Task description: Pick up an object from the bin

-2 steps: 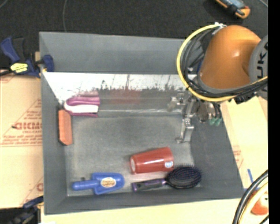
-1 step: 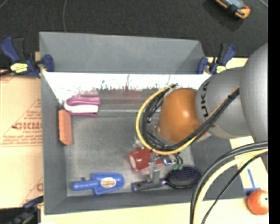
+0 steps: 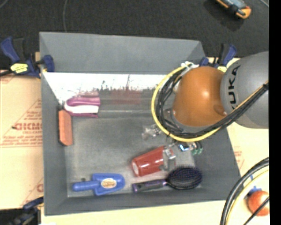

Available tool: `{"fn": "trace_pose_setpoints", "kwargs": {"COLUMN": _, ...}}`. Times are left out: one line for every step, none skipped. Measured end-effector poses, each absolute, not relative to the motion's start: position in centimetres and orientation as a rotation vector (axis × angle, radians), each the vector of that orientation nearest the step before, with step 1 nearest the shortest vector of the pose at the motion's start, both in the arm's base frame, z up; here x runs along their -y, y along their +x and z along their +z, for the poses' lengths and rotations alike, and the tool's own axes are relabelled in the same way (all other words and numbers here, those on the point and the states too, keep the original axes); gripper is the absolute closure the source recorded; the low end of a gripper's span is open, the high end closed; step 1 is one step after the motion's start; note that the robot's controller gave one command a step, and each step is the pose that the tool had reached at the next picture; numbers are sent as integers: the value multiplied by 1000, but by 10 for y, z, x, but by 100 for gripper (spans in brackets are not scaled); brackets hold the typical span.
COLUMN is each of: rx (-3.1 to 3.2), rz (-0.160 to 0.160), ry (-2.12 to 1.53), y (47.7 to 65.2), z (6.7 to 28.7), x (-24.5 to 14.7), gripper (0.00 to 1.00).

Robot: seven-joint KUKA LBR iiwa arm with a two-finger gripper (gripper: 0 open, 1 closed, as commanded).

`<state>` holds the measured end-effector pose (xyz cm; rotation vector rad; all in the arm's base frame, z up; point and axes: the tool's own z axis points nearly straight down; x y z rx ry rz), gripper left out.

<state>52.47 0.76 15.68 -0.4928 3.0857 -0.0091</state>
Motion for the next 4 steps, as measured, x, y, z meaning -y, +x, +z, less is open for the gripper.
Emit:
{"fn": "trace_pose_setpoints", "kwargs": {"rx": -3120, "rz": 0, "ry": -357, "y": 518, "z": 78, "x": -17, "gripper": 0}}
{"fn": "trace_pose_setpoints", "kwargs": {"rx": -3069, "rz": -11, "ry": -542, "y": 534, "z": 72, "x": -8, "gripper": 0}}
{"fn": "trace_pose_setpoints", "kwargs": {"rx": -3118, "rz": 0, "ry": -363, "y": 520, "z": 78, "x": -16, "gripper": 100}}
{"fn": "trace_pose_setpoints", "kwargs": {"rx": -3118, "rz": 0, "ry": -364, "y": 520, "z": 78, "x": -15, "gripper": 100}}
